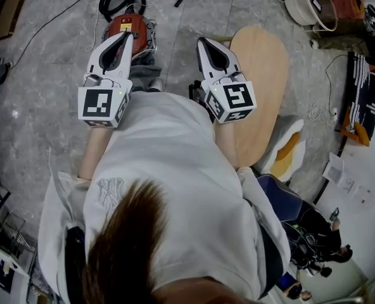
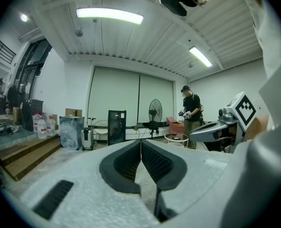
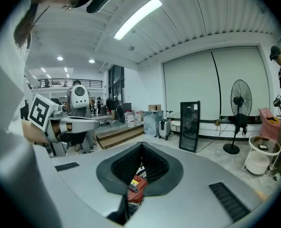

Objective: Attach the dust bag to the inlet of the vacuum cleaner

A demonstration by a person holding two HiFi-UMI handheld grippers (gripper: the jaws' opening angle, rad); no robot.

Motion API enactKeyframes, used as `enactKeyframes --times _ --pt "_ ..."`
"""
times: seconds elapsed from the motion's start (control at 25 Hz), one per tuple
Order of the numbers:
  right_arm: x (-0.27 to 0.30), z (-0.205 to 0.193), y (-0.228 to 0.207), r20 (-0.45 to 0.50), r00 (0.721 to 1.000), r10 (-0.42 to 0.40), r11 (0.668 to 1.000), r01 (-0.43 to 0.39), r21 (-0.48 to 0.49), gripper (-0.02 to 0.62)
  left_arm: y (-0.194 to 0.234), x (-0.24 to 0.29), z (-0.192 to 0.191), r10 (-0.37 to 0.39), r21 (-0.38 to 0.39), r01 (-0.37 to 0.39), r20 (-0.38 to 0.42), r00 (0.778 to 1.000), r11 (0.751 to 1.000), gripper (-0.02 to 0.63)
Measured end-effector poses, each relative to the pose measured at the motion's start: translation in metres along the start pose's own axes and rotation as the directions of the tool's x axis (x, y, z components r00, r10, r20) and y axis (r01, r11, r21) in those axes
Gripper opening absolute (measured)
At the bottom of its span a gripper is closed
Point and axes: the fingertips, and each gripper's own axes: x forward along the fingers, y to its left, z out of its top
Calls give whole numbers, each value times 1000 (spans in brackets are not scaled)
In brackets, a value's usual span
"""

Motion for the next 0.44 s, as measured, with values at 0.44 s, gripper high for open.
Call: enactKeyframes --times 0.44 --pt "-5 -1 -3 4 1000 -5 1000 5 6 2 -4 2 2 -4 18 4 -1 1000 1000 18"
